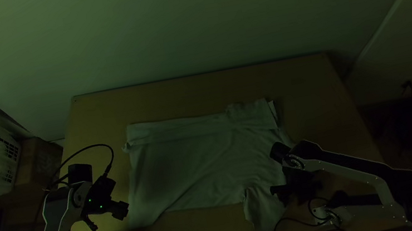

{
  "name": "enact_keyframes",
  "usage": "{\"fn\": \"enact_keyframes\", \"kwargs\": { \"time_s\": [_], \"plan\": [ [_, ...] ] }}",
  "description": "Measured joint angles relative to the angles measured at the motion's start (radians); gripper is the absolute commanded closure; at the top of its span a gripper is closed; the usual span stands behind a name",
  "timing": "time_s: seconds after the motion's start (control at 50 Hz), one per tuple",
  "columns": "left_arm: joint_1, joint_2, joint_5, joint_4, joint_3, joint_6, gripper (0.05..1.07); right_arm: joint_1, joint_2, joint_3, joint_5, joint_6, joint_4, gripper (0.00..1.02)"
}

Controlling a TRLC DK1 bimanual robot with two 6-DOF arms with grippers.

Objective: Fold the t-shirt

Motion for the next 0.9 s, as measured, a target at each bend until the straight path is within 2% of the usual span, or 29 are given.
{"fn": "enact_keyframes", "kwargs": {
  "time_s": [0.14, 0.46, 0.64, 0.9],
  "plan": [
    [0.0, 0.002, 0.0, 0.008, -0.026, 0.024, 0.1, 0.028, 0.0, 0.01, 0.016, 0.0, 0.026, 0.99],
    [0.03, 0.006, 0.0, 0.02, -0.062, 0.097, 0.1, 0.029, -0.002, 0.023, 0.019, 0.0, 0.056, 0.99],
    [0.053, 0.019, 0.0, 0.034, -0.062, 0.131, 0.1, 0.029, -0.018, 0.053, 0.041, 0.0, 0.082, 0.99],
    [0.05, 0.067, 0.0, -0.007, -0.064, 0.196, 0.1, 0.029, -0.021, 0.071, 0.042, 0.001, 0.083, 0.99]
  ]
}}
